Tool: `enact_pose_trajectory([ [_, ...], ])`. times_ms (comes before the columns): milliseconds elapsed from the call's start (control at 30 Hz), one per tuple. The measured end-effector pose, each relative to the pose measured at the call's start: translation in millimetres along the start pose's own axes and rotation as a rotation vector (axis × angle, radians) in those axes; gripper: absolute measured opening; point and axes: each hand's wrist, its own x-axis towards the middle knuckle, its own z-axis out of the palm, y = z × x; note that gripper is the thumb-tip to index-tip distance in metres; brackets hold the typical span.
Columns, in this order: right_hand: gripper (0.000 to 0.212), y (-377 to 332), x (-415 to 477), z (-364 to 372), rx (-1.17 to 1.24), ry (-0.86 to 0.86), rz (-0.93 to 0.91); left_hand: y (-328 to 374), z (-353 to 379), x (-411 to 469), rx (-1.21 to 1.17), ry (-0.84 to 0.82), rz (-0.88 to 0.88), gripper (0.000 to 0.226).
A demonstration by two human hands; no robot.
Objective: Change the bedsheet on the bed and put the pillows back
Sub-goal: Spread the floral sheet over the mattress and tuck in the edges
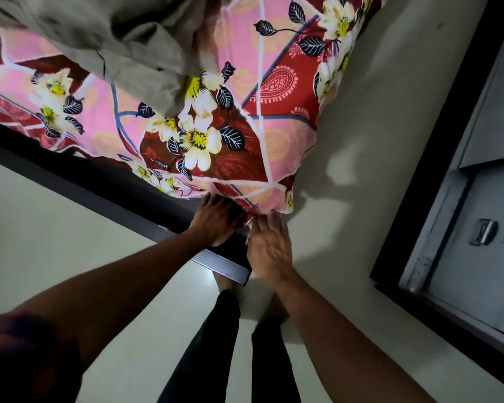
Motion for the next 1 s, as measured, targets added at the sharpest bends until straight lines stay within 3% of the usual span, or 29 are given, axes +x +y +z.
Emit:
enact_pose_trajectory([
  [167, 0.033, -7, 19, 13, -0.049, -0.024, 0.074, 18, 7, -18, -0.117, 0.136, 0.034, 0.056],
  [333, 0.023, 3, 29, 23, -0.075, -0.016, 0.123, 18, 1, -16, 0.000, 0.145, 0.111, 0.060],
  [433, 0.030, 8, 26, 27, -0.065, 0.000, 0.071, 16, -2, -8, 0.018, 0.082, 0.046, 0.074],
  [733, 0.055, -23, -6, 1, 0.053, 0.088, 0.021, 10, 10, 32, -0.033, 0.037, -0.210, 0.085],
  [833, 0.059, -22, -2, 7, 0.026, 0.076, 0.027, 4, 18, 33, -0.107, 0.056, -0.157, 0.080],
  [1000, 0.035, -16, 33, 12, -0.033, -0.013, 0.057, -10, 8, 12, -0.044, 0.094, 0.009, 0.065],
])
